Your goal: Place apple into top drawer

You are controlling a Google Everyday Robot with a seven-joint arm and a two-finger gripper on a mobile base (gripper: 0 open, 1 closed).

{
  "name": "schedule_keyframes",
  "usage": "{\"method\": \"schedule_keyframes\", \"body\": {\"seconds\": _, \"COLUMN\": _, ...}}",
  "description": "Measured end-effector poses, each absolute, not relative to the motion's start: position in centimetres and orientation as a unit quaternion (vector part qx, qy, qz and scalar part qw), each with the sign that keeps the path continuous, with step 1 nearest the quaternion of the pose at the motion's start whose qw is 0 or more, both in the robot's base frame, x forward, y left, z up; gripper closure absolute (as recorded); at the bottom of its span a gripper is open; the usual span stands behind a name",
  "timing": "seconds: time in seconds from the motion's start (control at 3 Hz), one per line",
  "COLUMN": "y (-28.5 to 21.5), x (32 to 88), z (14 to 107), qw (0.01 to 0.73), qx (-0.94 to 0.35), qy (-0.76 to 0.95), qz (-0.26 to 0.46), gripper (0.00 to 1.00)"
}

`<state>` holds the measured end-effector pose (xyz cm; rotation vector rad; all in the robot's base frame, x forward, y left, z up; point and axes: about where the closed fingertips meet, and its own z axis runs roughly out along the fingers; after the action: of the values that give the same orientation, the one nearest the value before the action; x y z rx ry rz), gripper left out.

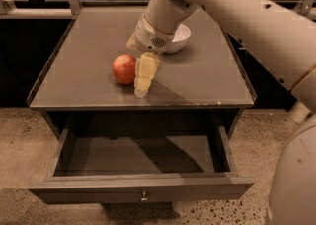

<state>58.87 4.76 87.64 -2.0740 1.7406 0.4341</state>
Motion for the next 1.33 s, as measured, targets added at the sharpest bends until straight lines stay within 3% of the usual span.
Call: {"method": "schedule_keyframes", "body": {"seconds": 1.33, "y": 3.6, "x": 63.6, "z": 85.9, "qw": 0.291, "qx": -0.671, "qy": 0.66, "qz": 0.17, "gripper": 0.0}}
